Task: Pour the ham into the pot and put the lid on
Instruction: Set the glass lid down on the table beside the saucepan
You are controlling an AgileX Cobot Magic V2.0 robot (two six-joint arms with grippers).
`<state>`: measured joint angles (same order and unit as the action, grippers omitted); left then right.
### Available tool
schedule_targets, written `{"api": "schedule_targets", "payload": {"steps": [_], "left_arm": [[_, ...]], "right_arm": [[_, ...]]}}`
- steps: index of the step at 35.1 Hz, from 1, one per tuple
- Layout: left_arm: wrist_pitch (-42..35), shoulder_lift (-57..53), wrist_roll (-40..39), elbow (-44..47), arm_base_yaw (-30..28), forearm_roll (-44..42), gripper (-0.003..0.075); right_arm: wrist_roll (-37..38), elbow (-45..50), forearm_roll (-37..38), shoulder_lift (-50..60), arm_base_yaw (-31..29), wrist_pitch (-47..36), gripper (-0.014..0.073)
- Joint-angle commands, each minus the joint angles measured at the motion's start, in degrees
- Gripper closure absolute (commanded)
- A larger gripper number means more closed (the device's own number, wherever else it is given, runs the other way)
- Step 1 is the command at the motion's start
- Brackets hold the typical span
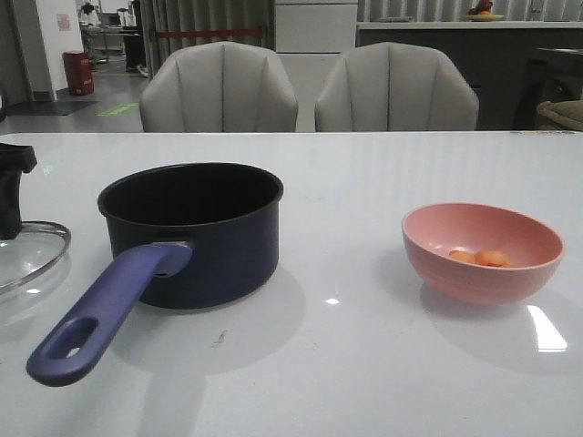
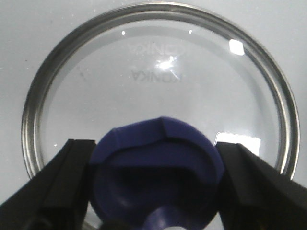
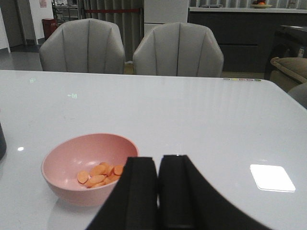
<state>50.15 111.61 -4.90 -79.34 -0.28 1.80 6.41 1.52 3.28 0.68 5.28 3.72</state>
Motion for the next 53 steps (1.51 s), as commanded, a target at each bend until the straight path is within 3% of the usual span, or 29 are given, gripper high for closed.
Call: {"api": "schedule_targets", "payload": {"steps": [1,5,21,33,42,53], "left_arm": [[-1.3,-2.3,0.5,-1.5,0.2,1.1,0.0201],[-0.3,-2.3,1.2,-1.5,0.2,1.1,0.0118],[2.1,-7.3,6.0,-2.6,3.0,1.0,0.0115],[-6.9,-23.8,6.0,10.4,9.3,1.0,0.0115],[-6.6,-35.0,6.0,17.2,9.7,1.2,0.0115],[-15.6,-53.6,6.0,29.8,9.7,5.9,0.0115]], "right_arm": [[0.0,-0.3,0.6,1.1,-0.2,-4.2,0.0434],[0.0,-0.3,0.6,1.1,-0.2,-4.2,0.0434],[0.0,-0.3,0.6,1.1,-0.2,-4.2,0.0434],[0.0,-0.3,0.6,1.1,-0.2,-4.2,0.0434],[0.0,-0.3,0.6,1.1,-0.2,-4.2,0.0434],[0.0,-0.3,0.6,1.1,-0.2,-4.2,0.0434]]}}
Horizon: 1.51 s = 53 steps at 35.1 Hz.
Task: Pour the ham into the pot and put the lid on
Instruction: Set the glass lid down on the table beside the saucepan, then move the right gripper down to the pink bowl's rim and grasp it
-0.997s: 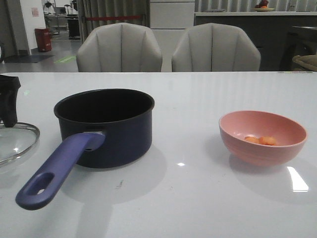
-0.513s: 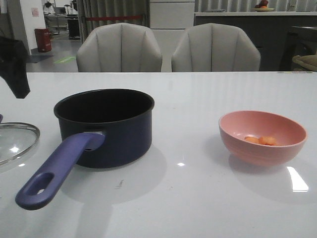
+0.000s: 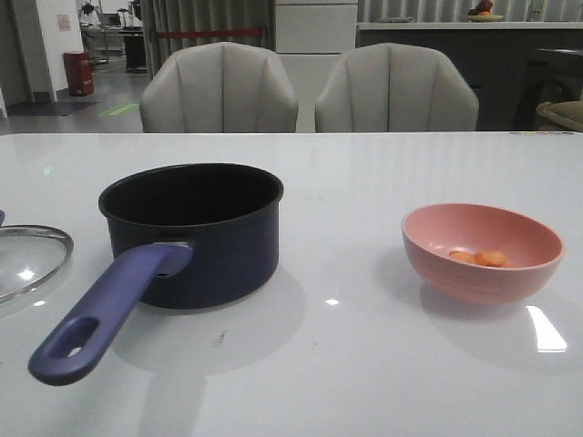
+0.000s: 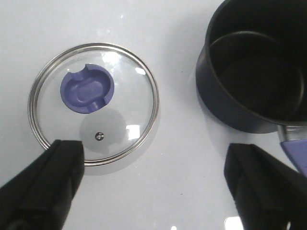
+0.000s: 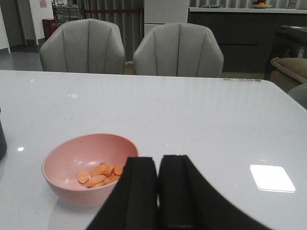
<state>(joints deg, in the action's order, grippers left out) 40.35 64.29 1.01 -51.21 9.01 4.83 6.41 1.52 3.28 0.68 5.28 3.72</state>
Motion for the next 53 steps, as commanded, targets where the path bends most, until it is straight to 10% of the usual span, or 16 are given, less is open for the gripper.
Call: {"api": "schedule_targets", "payload": {"steps": [1,27,44,53], "left_arm": [[-6.4,-8.0,0.1,2.9,0.4,3.5,0.0115],[-14.1,-53.2,0.1,25.6,9.2,0.8,0.0115],[-17.2,-58.0,0.1,27.6,10.1,1.1,0.0115],[-17.2,-58.0,0.1,27.6,10.1,1.1,0.0115]], "right_arm": [[0.0,-0.3,0.6,1.1,-0.2,-4.2,0.0434],[0.0,-0.3,0.6,1.1,-0.2,-4.2,0.0434],[0.4,-1.2,1.1,1.0,-0.2,-13.8,0.0434],[1.0,-17.2,0.8,-11.5,-0.2,5.3,0.0434]]}}
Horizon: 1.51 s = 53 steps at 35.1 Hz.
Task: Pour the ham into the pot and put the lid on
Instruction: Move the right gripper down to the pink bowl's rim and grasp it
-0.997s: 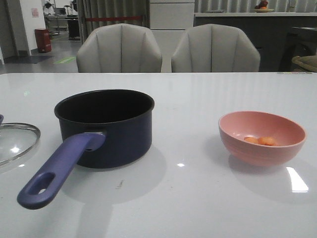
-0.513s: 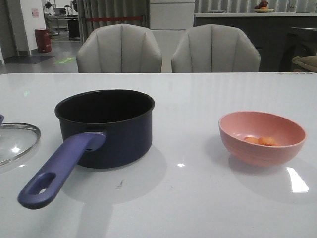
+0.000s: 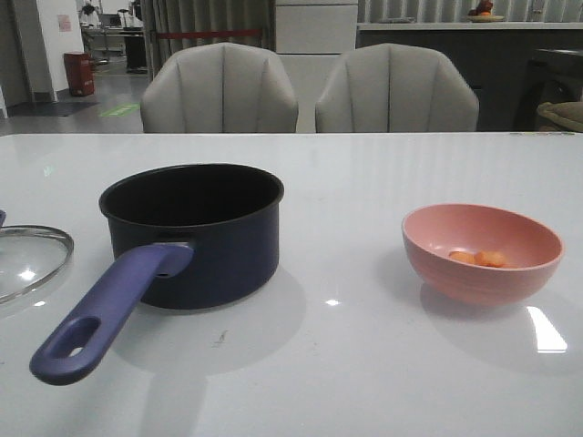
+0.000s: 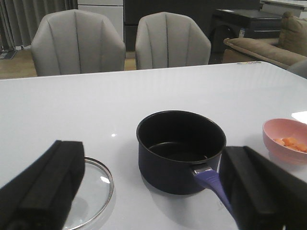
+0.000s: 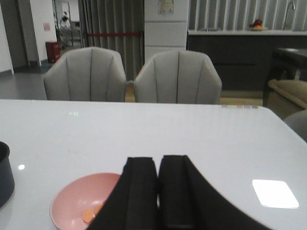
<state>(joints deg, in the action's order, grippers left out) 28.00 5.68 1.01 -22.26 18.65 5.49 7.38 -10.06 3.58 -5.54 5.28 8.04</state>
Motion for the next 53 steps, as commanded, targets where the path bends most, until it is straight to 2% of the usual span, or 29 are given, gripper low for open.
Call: {"api": "schedule_targets", "payload": {"steps": [1,7,16,19,24,27,36,53], "left_arm": [[-4.9,0.7,0.1,-1.4,0.5,0.4,0.0115],[-4.9,0.7,0.1,-1.4,0.5,0.4,0.0115],[-4.9,0.7,0.1,-1.4,0.5,0.4,0.0115],[-4.9,0.7,0.1,-1.4,0.5,0.4,0.0115],[-4.9,0.7,0.1,-1.4,0.5,0.4,0.0115],[-4.9,0.7,0.1,-1.4,0.5,0.4,0.0115],[-4.9,0.7,0.1,-1.4,0.5,0.4,0.0115],[-4.9,0.7,0.1,-1.4,0.5,0.4,0.0115]], "right_arm": [[0.0,-6.2,0.5,-6.3,-0.2,1.6,0.0434],[0.0,-6.8,0.5,-11.7,-0.2,2.2,0.0434],[0.0,-7.1,0.4,-13.8,-0.2,-2.5,0.0410],[0.0,-7.2,0.3,-15.9,-0.2,-2.3,0.0349],[0.0,-9.8,-1.0,-22.7,-0.2,-0.6,0.0167],[0.0,-12.2,-2.0,-27.1,-0.2,0.3,0.0123],[0.0,-23.4,-5.8,-44.1,-0.2,7.1,0.0120],[-0.6,-42.0,-5.8,-74.6,-0.2,18.1,0.0120]]}}
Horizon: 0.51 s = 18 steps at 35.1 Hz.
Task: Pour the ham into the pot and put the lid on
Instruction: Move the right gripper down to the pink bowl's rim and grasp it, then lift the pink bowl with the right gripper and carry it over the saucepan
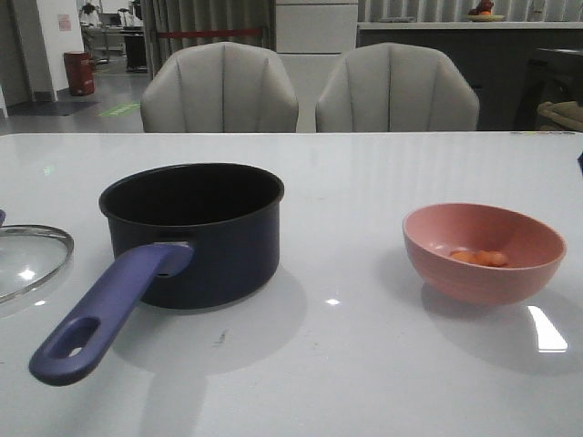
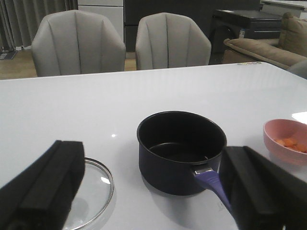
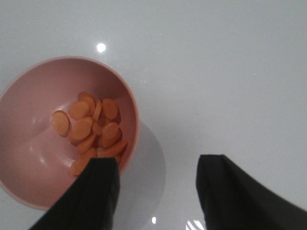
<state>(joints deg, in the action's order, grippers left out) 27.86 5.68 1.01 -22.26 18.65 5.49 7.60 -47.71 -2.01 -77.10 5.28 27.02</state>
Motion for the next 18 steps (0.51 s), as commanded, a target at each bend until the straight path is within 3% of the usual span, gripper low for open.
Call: {"api": "schedule_targets", "payload": {"steps": [1,18], "left_arm": [[-4.7,0.7,0.1,-1.4,0.5,0.4,0.0115],[-4.7,0.7,0.1,-1.4,0.5,0.4,0.0115]], "right_arm": [[-0.9,-5.3,-0.2,-4.6,-0.2,-0.8,0.0120],[-1.4,-13.8,-0.2,-17.7,2.3,1.9,0.0120]]}}
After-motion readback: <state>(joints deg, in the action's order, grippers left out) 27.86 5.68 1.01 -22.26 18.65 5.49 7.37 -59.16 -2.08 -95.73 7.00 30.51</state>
